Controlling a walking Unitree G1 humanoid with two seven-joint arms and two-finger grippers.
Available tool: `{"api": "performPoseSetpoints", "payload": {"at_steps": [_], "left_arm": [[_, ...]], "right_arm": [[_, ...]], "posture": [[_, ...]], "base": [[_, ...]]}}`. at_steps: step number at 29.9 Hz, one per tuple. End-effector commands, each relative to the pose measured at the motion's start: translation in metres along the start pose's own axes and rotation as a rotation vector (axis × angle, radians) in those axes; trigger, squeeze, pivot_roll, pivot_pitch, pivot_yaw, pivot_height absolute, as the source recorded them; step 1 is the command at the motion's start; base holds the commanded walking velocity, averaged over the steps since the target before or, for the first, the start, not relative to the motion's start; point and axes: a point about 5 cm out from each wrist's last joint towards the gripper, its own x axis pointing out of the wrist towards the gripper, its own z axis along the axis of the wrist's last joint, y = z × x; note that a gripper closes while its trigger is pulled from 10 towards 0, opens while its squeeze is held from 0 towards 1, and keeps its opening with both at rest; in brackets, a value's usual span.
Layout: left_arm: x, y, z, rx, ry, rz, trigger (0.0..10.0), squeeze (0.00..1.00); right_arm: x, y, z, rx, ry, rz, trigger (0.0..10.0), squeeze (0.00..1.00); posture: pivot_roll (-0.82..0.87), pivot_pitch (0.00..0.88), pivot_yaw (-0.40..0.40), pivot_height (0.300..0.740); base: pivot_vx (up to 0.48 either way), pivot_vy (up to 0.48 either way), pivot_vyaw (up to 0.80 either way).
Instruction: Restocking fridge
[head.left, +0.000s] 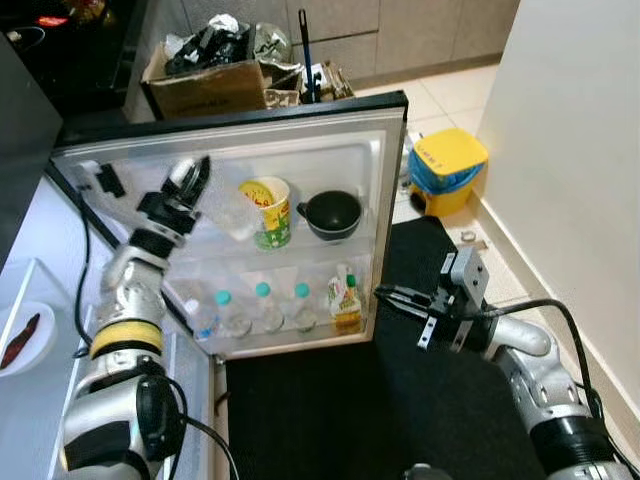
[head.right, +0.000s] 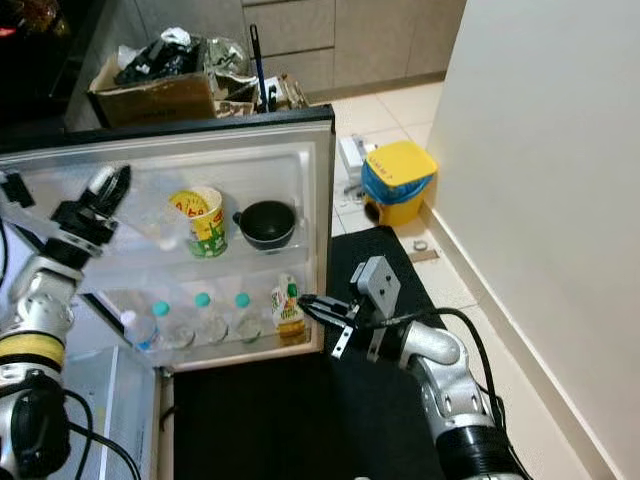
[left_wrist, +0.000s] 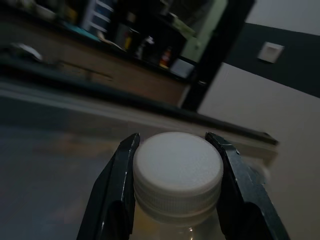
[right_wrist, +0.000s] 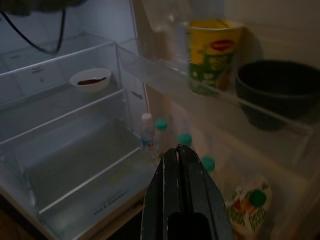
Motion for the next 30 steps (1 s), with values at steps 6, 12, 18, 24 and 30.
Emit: {"api": "performPoseSetpoints", "payload": {"at_steps": [6, 12, 18, 24, 30], "left_arm": [[-0.006, 0.014, 0.015, 0.123, 0.011, 0.078, 10.0, 0.00], [-0.007, 0.013, 0.002, 0.198, 0.080, 0.108, 10.0, 0.00], [-0.004, 0.004, -0.033, 0.203, 0.123, 0.228, 10.0, 0.00], [0.000, -0.003, -0.049, 0.202, 0.152, 0.257, 10.0, 0.00], [0.002, -0.010, -0.059, 0.225, 0.176, 0.254, 10.0, 0.00]], "right_arm": [[0.000, 0.005, 0.001, -0.004, 0.020, -0.009, 10.0, 0.00], [-0.002, 0.004, 0.005, -0.023, 0.024, -0.044, 10.0, 0.00], [0.002, 0.006, 0.011, -0.037, 0.008, -0.064, 10.0, 0.00], [0.005, 0.012, 0.018, -0.035, -0.023, -0.047, 10.0, 0.00], [0.008, 0.019, 0.022, -0.035, -0.049, -0.027, 10.0, 0.00]], "posture": [[-0.08, 0.127, 0.080, 0.740], [-0.09, 0.134, 0.082, 0.740], [-0.10, 0.141, 0.089, 0.740], [-0.10, 0.145, 0.093, 0.740], [-0.11, 0.151, 0.103, 0.740]], "base": [[0.000, 0.000, 0.00], [0.000, 0.000, 0.00], [0.000, 0.000, 0.00], [0.000, 0.000, 0.00], [0.000, 0.000, 0.00]]}}
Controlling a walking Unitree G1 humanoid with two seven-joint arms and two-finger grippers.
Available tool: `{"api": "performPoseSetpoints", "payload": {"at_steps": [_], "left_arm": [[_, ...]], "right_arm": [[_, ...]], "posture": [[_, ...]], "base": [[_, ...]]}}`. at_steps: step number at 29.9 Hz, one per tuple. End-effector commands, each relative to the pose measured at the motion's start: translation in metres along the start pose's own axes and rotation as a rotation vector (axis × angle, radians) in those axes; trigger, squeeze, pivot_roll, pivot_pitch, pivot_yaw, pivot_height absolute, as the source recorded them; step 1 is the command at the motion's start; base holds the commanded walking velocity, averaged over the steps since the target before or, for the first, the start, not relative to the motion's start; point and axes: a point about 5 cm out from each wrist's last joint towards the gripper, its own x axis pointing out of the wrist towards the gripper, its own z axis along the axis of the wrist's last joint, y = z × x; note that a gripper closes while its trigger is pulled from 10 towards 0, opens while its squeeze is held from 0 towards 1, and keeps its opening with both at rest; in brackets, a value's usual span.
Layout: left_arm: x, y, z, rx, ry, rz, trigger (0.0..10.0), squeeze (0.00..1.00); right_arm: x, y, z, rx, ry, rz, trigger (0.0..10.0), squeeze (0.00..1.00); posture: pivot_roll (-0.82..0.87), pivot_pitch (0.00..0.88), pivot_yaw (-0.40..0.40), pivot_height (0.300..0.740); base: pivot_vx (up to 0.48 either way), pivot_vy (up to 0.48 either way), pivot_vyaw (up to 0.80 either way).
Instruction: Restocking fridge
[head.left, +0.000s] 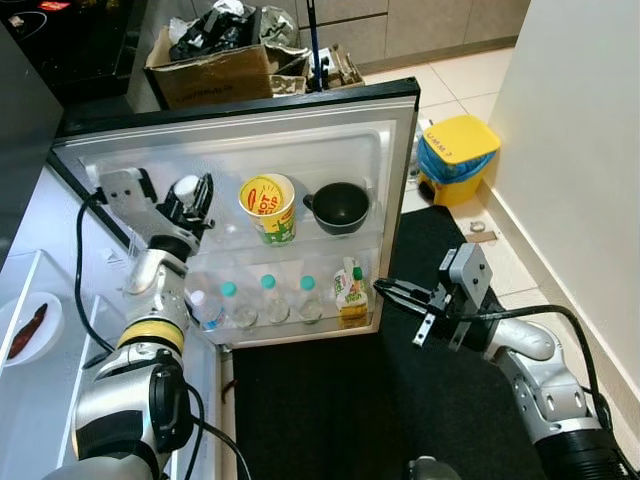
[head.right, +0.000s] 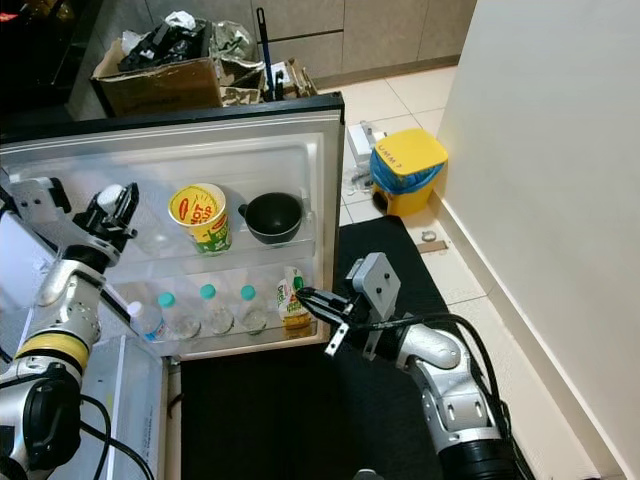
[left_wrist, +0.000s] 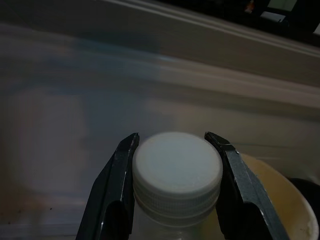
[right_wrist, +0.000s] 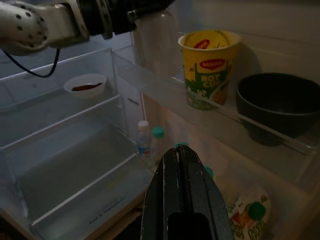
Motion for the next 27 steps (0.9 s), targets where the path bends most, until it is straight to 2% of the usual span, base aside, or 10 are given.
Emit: {"api": "performPoseSetpoints", "payload": {"at_steps": [1, 6, 12, 17, 22, 27], "left_arm": [[-0.002, -0.004, -0.010, 0.016, 0.031, 0.000, 10.0, 0.00], [0.002, -0.011, -0.009, 0.071, 0.015, 0.023, 10.0, 0.00], [0.005, -0.016, -0.011, 0.073, 0.021, 0.019, 10.0, 0.00], [0.001, -0.027, -0.026, 0.102, 0.077, -0.012, 10.0, 0.00], [-0.003, -0.029, -0.035, 0.134, 0.115, -0.025, 10.0, 0.00], [-0.007, -0.025, -0.038, 0.127, 0.131, 0.006, 10.0, 0.00]], "right_arm": [[0.003, 0.007, 0.002, 0.013, -0.019, 0.023, 10.0, 0.00], [0.008, 0.015, 0.005, 0.018, -0.034, 0.039, 10.0, 0.00], [0.010, 0.018, 0.005, 0.015, -0.029, 0.045, 10.0, 0.00], [0.010, 0.017, 0.002, -0.009, 0.002, 0.016, 10.0, 0.00], [0.010, 0.017, 0.003, -0.009, -0.001, 0.002, 10.0, 0.00], [0.008, 0.016, 0.005, -0.010, -0.008, -0.006, 10.0, 0.00]], "posture": [[-0.11, 0.151, 0.103, 0.740], [-0.11, 0.154, 0.107, 0.740], [-0.11, 0.154, 0.108, 0.740], [-0.12, 0.158, 0.115, 0.740], [-0.13, 0.159, 0.117, 0.740], [-0.13, 0.157, 0.116, 0.740]], "base": [[0.000, 0.000, 0.00], [0.000, 0.000, 0.00], [0.000, 0.000, 0.00], [0.000, 0.000, 0.00], [0.000, 0.000, 0.00], [0.000, 0.000, 0.00]]}}
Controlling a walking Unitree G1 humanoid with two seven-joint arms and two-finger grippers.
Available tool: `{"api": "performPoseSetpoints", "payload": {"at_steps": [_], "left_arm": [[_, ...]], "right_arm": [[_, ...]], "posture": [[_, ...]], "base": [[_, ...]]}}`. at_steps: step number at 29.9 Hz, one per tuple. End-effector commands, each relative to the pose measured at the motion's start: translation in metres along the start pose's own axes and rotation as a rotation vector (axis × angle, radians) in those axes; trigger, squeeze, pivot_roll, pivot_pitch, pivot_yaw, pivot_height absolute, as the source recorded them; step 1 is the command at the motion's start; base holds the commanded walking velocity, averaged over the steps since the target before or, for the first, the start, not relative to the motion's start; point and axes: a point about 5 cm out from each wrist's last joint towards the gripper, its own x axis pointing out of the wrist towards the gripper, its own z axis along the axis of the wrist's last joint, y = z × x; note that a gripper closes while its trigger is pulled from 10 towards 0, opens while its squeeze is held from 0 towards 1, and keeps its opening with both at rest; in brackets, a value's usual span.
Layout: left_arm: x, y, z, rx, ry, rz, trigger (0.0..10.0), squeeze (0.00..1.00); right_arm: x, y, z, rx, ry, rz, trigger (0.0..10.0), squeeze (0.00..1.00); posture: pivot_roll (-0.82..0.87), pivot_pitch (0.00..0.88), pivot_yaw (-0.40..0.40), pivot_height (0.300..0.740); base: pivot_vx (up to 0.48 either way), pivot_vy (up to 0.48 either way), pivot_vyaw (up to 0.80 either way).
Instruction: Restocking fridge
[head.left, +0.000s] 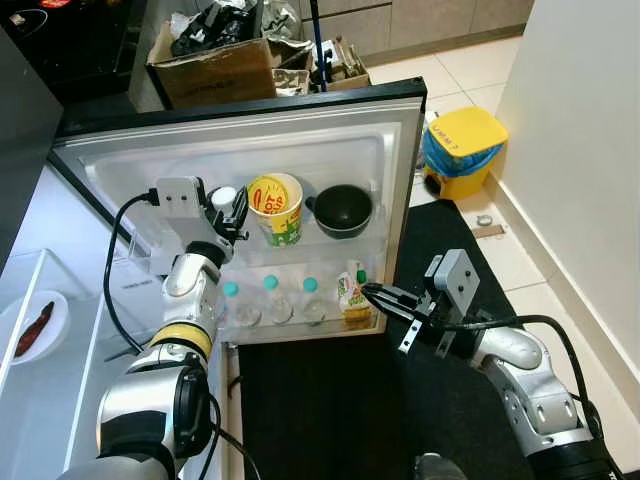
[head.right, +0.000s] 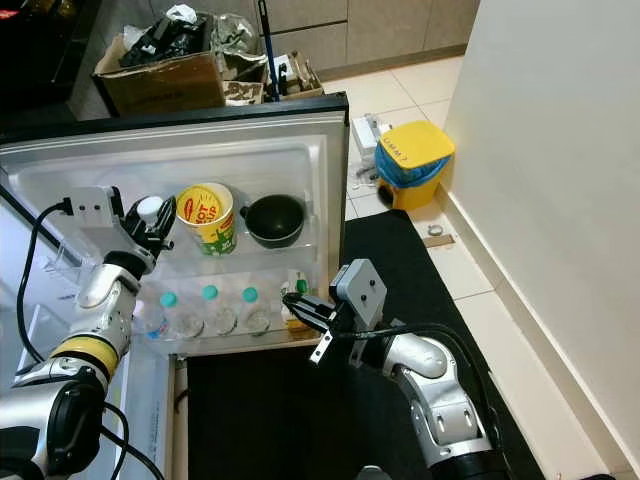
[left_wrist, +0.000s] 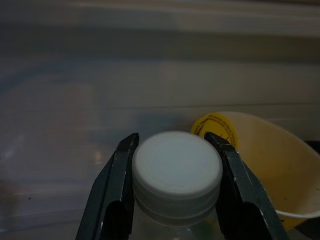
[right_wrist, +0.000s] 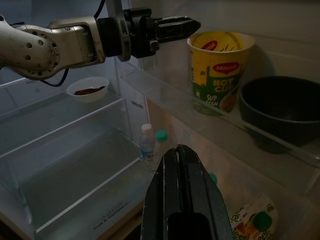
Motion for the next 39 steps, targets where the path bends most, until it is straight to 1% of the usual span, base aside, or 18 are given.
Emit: {"api": "performPoseSetpoints", "payload": {"at_steps": [1, 7, 8, 9, 10, 13, 15, 17, 19, 20, 23, 24, 25, 29, 30, 31, 38, 39], "left_arm": [[-0.009, 0.003, -0.014, -0.007, 0.049, 0.022, 10.0, 0.00], [-0.010, 0.007, -0.014, -0.003, 0.053, 0.051, 10.0, 0.00], [-0.011, 0.008, -0.014, -0.005, 0.054, 0.055, 10.0, 0.22], [-0.011, 0.009, -0.014, -0.015, 0.057, 0.059, 10.0, 0.22], [-0.011, 0.010, -0.014, -0.024, 0.058, 0.064, 10.0, 1.00], [-0.011, 0.013, -0.013, -0.039, 0.052, 0.082, 10.0, 1.00], [-0.011, 0.018, -0.009, -0.082, 0.032, 0.116, 10.0, 1.00], [-0.011, 0.019, -0.008, -0.090, 0.028, 0.121, 10.0, 1.00], [-0.009, 0.021, -0.004, -0.126, 0.001, 0.125, 10.0, 1.00], [-0.005, 0.018, 0.001, -0.123, -0.019, 0.077, 10.0, 1.00], [-0.003, 0.015, 0.004, -0.119, -0.035, 0.049, 10.0, 1.00], [-0.003, 0.015, 0.004, -0.119, -0.035, 0.049, 10.0, 1.00], [-0.002, 0.014, 0.006, -0.117, -0.047, 0.044, 10.0, 0.95], [-0.002, 0.014, 0.006, -0.114, -0.048, 0.042, 10.0, 0.95], [-0.003, 0.014, 0.004, -0.120, -0.042, 0.047, 10.0, 0.50], [-0.004, 0.014, 0.002, -0.124, -0.035, 0.049, 10.0, 0.00], [-0.003, 0.013, 0.005, -0.138, -0.052, 0.038, 10.0, 0.00], [0.000, 0.017, 0.015, -0.140, -0.097, 0.019, 10.0, 0.00]], "right_arm": [[-0.001, 0.002, 0.002, -0.005, -0.005, 0.003, 10.0, 0.00], [-0.002, 0.000, 0.004, -0.010, -0.011, -0.003, 10.0, 0.00], [-0.001, 0.000, 0.005, -0.011, -0.012, -0.004, 10.0, 0.00], [-0.001, 0.000, 0.005, -0.012, -0.012, -0.005, 10.0, 0.00], [-0.001, 0.000, 0.005, -0.013, -0.013, -0.004, 10.0, 0.00], [-0.001, 0.000, 0.005, -0.014, -0.013, -0.003, 10.0, 0.00], [-0.001, 0.000, 0.005, -0.014, -0.013, -0.001, 10.0, 0.00], [0.000, 0.000, 0.005, -0.013, -0.013, -0.001, 10.0, 0.00], [0.000, 0.000, 0.005, -0.012, -0.015, -0.001, 10.0, 0.00], [0.000, 0.000, 0.005, -0.012, -0.015, -0.001, 10.0, 0.00], [0.000, -0.001, 0.006, -0.013, -0.016, -0.002, 10.0, 0.00], [0.000, -0.001, 0.006, -0.013, -0.016, -0.002, 10.0, 0.00], [0.001, -0.001, 0.006, -0.015, -0.018, -0.003, 10.0, 0.00], [0.002, -0.002, 0.006, -0.016, -0.020, -0.003, 10.0, 0.00], [0.003, -0.002, 0.007, -0.018, -0.022, -0.003, 10.0, 0.00], [0.004, -0.002, 0.007, -0.018, -0.026, -0.004, 10.0, 0.00], [0.004, -0.001, 0.007, -0.016, -0.030, -0.005, 10.0, 0.00], [0.005, -0.001, 0.007, -0.017, -0.030, -0.001, 10.0, 0.00]], "posture": [[-0.13, 0.157, 0.116, 0.740], [-0.13, 0.154, 0.113, 0.740], [-0.13, 0.153, 0.113, 0.740], [-0.13, 0.153, 0.113, 0.740], [-0.13, 0.154, 0.112, 0.740], [-0.13, 0.153, 0.112, 0.740], [-0.13, 0.151, 0.112, 0.740], [-0.13, 0.151, 0.112, 0.740], [-0.13, 0.149, 0.113, 0.740], [-0.13, 0.144, 0.115, 0.740], [-0.13, 0.140, 0.116, 0.740], [-0.13, 0.140, 0.116, 0.740], [-0.13, 0.135, 0.120, 0.740], [-0.13, 0.135, 0.120, 0.740], [-0.13, 0.132, 0.125, 0.740], [-0.13, 0.131, 0.126, 0.740], [-0.13, 0.126, 0.124, 0.740], [-0.13, 0.122, 0.127, 0.740]], "base": [[0.000, 0.000, 0.00], [0.000, 0.000, 0.00], [0.000, 0.000, 0.00], [0.000, 0.000, 0.00], [0.000, 0.000, 0.00], [0.000, 0.000, 0.00], [0.000, 0.000, 0.00], [0.000, 0.000, 0.00], [0.000, 0.000, 0.00], [0.000, 0.000, 0.00], [0.000, 0.000, 0.00], [0.000, 0.000, 0.00], [0.000, 0.000, 0.00], [0.000, 0.000, 0.00], [0.000, 0.000, 0.00], [0.000, 0.000, 0.00], [0.000, 0.000, 0.00], [0.000, 0.000, 0.00]]}}
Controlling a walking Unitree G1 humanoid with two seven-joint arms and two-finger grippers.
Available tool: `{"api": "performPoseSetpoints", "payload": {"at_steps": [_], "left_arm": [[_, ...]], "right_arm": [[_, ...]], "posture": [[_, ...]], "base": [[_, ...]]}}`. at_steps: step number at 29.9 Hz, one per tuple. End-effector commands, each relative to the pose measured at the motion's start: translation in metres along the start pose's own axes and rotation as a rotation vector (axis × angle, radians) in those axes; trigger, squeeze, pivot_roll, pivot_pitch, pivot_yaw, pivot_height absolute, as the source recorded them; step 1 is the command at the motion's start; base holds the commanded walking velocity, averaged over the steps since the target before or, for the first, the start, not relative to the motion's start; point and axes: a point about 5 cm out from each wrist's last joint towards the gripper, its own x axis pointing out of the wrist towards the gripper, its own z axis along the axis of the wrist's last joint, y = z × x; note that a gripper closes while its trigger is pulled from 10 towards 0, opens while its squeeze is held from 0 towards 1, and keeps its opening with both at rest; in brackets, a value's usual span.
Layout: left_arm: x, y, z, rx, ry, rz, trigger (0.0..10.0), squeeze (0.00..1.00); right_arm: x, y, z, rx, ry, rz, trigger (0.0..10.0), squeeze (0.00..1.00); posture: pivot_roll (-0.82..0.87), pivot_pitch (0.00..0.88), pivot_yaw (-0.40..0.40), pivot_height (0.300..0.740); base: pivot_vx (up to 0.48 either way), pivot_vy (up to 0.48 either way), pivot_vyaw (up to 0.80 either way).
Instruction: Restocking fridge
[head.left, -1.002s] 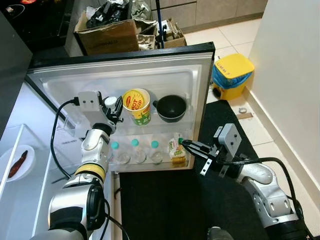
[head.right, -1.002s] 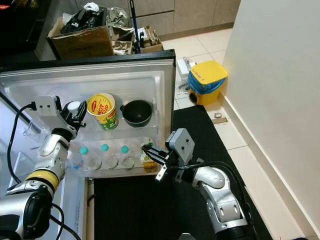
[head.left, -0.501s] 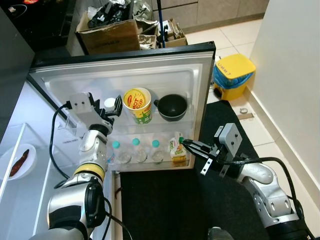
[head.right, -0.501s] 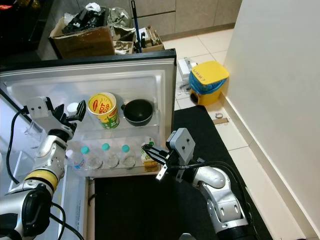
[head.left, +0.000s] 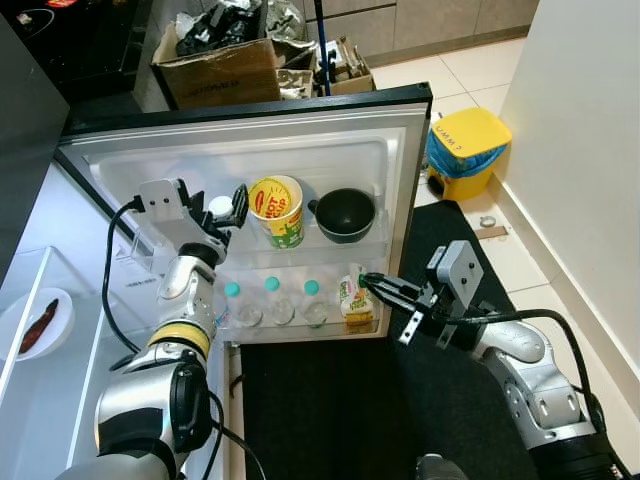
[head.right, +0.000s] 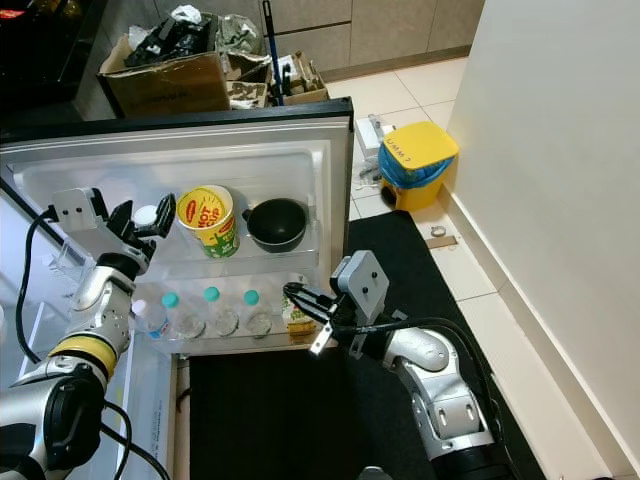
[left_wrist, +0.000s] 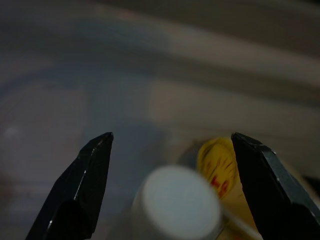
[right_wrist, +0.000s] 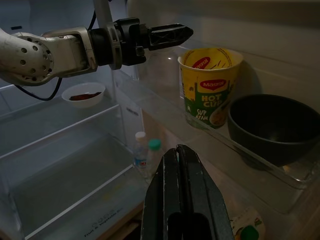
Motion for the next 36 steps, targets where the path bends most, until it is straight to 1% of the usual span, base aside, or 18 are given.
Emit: {"api": "performPoseSetpoints", "payload": {"at_steps": [1, 4, 12, 14, 16, 18, 20, 21, 24, 25, 26, 27, 28, 29, 30, 32, 34, 36], "left_arm": [[0.002, 0.007, 0.015, 0.006, -0.056, -0.015, 10.0, 0.00], [0.000, 0.012, 0.020, 0.005, -0.072, -0.030, 10.0, 0.00], [-0.015, 0.033, 0.025, -0.003, -0.096, -0.035, 10.0, 0.00], [-0.018, 0.037, 0.028, -0.029, -0.114, -0.055, 10.0, 0.00], [-0.022, 0.040, 0.028, -0.071, -0.120, -0.111, 10.0, 0.00], [-0.026, 0.041, 0.028, -0.096, -0.117, -0.156, 10.0, 0.00], [-0.034, 0.045, 0.022, -0.125, -0.075, -0.219, 10.0, 0.00], [-0.042, 0.048, 0.019, -0.179, -0.055, -0.275, 10.0, 0.00], [-0.059, 0.053, 0.015, -0.289, -0.027, -0.401, 10.0, 0.00], [-0.063, 0.053, 0.014, -0.302, -0.020, -0.428, 10.0, 0.00], [-0.071, 0.054, 0.011, -0.326, 0.004, -0.491, 10.0, 0.00], [-0.077, 0.053, 0.009, -0.341, 0.019, -0.531, 10.0, 0.00], [-0.087, 0.053, 0.004, -0.358, 0.054, -0.584, 10.0, 0.00], [-0.087, 0.053, 0.004, -0.358, 0.054, -0.584, 10.0, 0.00], [-0.098, 0.051, -0.003, -0.380, 0.100, -0.624, 10.0, 0.00], [-0.111, 0.049, -0.015, -0.410, 0.165, -0.653, 10.0, 0.00], [-0.122, 0.048, -0.028, -0.431, 0.219, -0.635, 10.0, 0.00], [-0.133, 0.047, -0.041, -0.467, 0.258, -0.605, 10.0, 0.00]], "right_arm": [[0.003, 0.003, -0.002, 0.014, -0.007, 0.016, 10.0, 0.00], [0.004, 0.002, -0.001, 0.013, -0.009, 0.018, 10.0, 0.00], [0.001, 0.002, -0.002, 0.016, -0.010, 0.021, 10.0, 0.00], [0.001, 0.002, -0.002, 0.016, -0.009, 0.027, 10.0, 0.00], [0.002, 0.001, -0.001, 0.016, -0.010, 0.034, 10.0, 0.00], [0.003, 0.000, -0.001, 0.016, -0.011, 0.038, 10.0, 0.00], [0.003, 0.000, -0.001, 0.018, -0.010, 0.045, 10.0, 0.00], [0.002, -0.001, -0.001, 0.020, -0.007, 0.049, 10.0, 0.00], [0.001, -0.001, -0.003, 0.027, 0.000, 0.060, 10.0, 0.00], [0.001, 0.000, -0.003, 0.029, 0.002, 0.063, 10.0, 0.00], [-0.001, 0.000, -0.005, 0.037, 0.008, 0.070, 10.0, 0.00], [-0.001, 0.000, -0.006, 0.043, 0.011, 0.075, 10.0, 0.00], [-0.003, 0.000, -0.009, 0.051, 0.022, 0.077, 10.0, 0.00], [-0.003, 0.000, -0.009, 0.051, 0.022, 0.077, 10.0, 0.00], [-0.006, -0.003, -0.015, 0.063, 0.042, 0.050, 10.0, 0.00], [-0.011, -0.008, -0.027, 0.080, 0.079, 0.007, 10.0, 0.00], [-0.017, -0.011, -0.040, 0.093, 0.126, -0.029, 10.0, 0.00], [-0.021, -0.012, -0.051, 0.129, 0.149, -0.058, 10.0, 0.00]], "posture": [[-0.13, 0.122, 0.128, 0.740], [-0.13, 0.116, 0.131, 0.740], [-0.13, 0.109, 0.124, 0.740], [-0.12, 0.105, 0.117, 0.740], [-0.12, 0.101, 0.114, 0.740], [-0.12, 0.100, 0.113, 0.740], [-0.12, 0.098, 0.110, 0.740], [-0.11, 0.096, 0.110, 0.740], [-0.11, 0.095, 0.108, 0.740], [-0.11, 0.095, 0.108, 0.740], [-0.11, 0.095, 0.106, 0.740], [-0.11, 0.095, 0.106, 0.740], [-0.10, 0.094, 0.105, 0.740], [-0.10, 0.094, 0.105, 0.740], [-0.10, 0.093, 0.103, 0.740], [-0.09, 0.089, 0.098, 0.740], [-0.08, 0.088, 0.096, 0.740], [-0.07, 0.085, 0.089, 0.740]], "base": [[0.000, 0.000, 0.00], [0.000, 0.000, 0.00], [0.000, 0.000, 0.00], [0.000, 0.000, 0.00], [0.000, 0.000, 0.00], [0.000, 0.000, 0.00], [0.000, 0.000, 0.00], [0.000, 0.000, 0.00], [0.000, 0.000, 0.00], [0.000, 0.000, 0.00], [0.000, 0.000, 0.00], [0.000, 0.000, 0.00], [0.000, 0.000, 0.00], [0.000, 0.000, 0.00], [0.000, 0.000, 0.00], [0.000, 0.000, 0.00], [0.000, 0.000, 0.00], [0.000, 0.000, 0.00]]}}
